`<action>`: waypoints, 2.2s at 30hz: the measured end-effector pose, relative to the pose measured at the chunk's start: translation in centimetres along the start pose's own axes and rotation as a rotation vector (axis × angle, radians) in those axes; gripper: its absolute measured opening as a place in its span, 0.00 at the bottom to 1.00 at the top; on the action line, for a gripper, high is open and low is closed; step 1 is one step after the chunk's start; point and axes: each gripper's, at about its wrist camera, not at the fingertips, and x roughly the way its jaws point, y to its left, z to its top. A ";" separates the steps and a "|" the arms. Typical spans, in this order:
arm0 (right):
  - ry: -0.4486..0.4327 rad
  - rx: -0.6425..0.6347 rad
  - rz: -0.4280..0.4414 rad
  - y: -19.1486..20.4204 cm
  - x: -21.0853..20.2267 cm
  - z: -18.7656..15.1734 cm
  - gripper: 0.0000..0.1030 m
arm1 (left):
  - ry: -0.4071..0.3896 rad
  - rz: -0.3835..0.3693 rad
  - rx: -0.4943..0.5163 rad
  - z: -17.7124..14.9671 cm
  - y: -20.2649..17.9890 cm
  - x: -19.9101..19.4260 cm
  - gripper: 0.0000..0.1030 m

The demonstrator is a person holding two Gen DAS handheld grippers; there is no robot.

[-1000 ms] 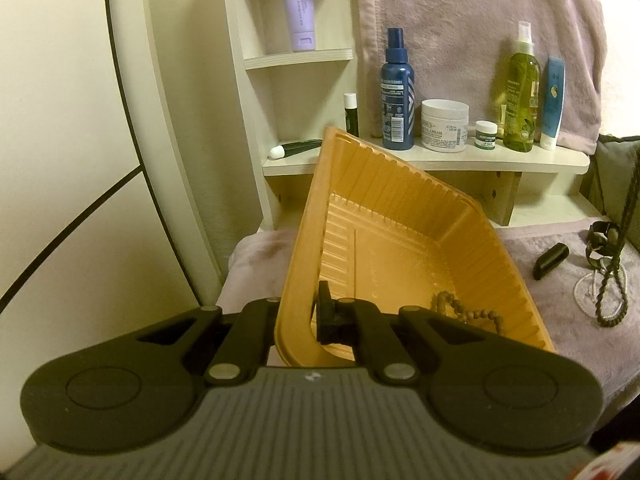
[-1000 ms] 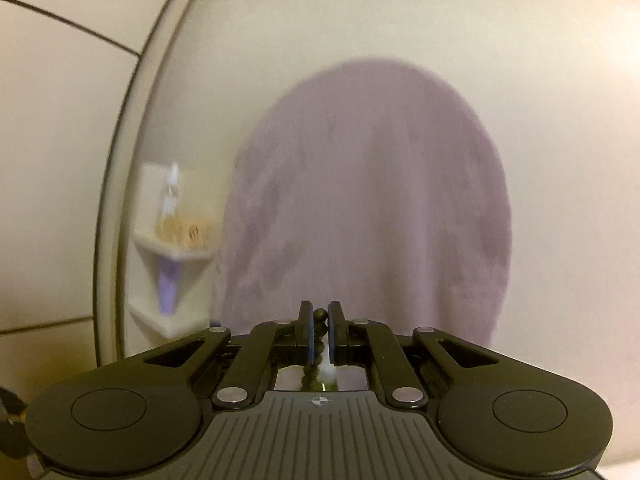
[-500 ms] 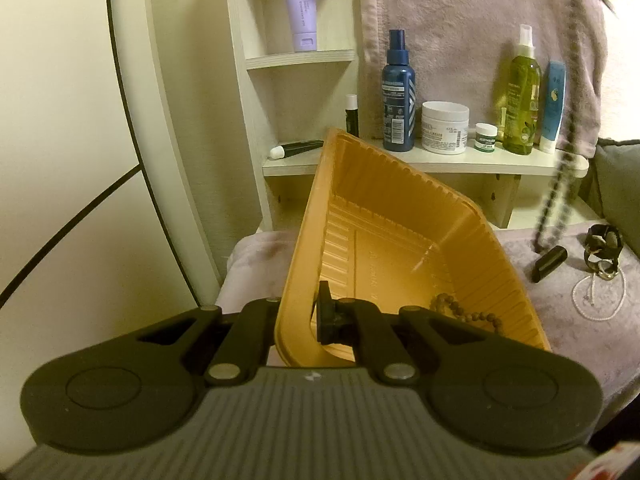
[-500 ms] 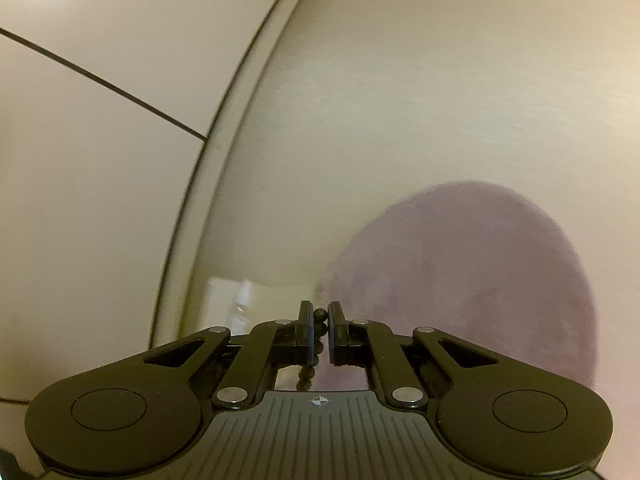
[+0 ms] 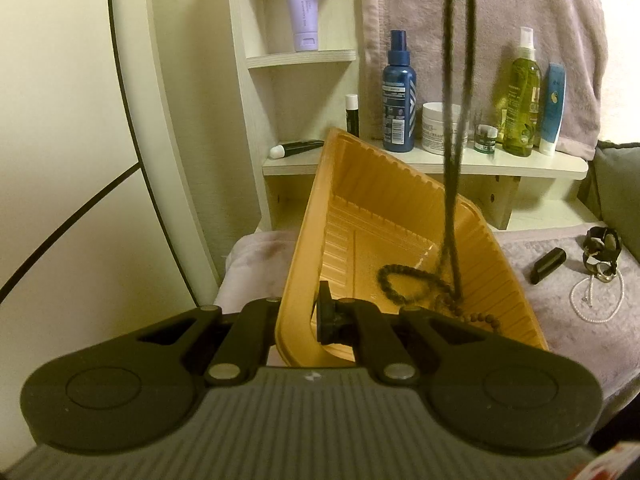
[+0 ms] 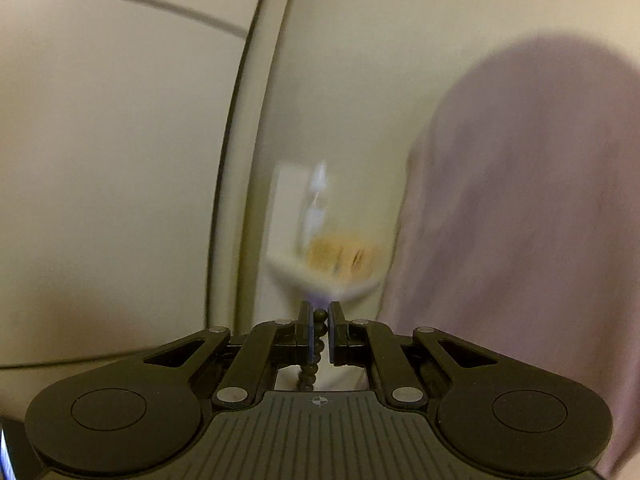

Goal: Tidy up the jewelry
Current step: 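Grasp the long dark bead necklace with the right gripper and lift it high, then lower the necklace into the tray and open right gripper while left holds tray, then grasp the black strap watch by its band with the right gripper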

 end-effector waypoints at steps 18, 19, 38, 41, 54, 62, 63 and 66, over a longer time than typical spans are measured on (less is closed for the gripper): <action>0.435 0.237 0.111 -2.5 6.7 -13.5 0.07 | 0.000 0.001 0.000 -0.1 0.1 0.0 0.04; 0.458 0.250 0.122 -2.6 6.8 -14.2 0.07 | 0.000 0.000 0.001 -0.1 0.1 0.0 0.04; 0.298 0.464 -0.091 -7.4 -3.2 -16.6 0.56 | 0.001 0.004 0.002 -0.2 0.2 -0.1 0.04; 0.255 0.518 -0.198 -8.4 -6.4 -18.1 0.56 | 0.001 0.004 0.003 -0.2 0.2 -0.1 0.04; 0.361 0.599 -0.494 -9.5 -13.5 -26.8 0.56 | 0.001 0.008 0.015 -0.1 0.0 -0.1 0.04; 0.422 0.563 -0.517 -9.1 -13.2 -29.8 0.56 | 0.002 0.009 0.020 0.0 -0.1 -0.2 0.04; 0.428 0.553 -0.516 -9.1 -13.0 -30.1 0.56 | 0.002 0.010 0.021 0.0 -0.1 -0.2 0.04; 0.447 0.506 -0.510 -9.4 -12.1 -30.6 0.56 | 0.003 0.011 0.025 0.0 -0.1 -0.2 0.04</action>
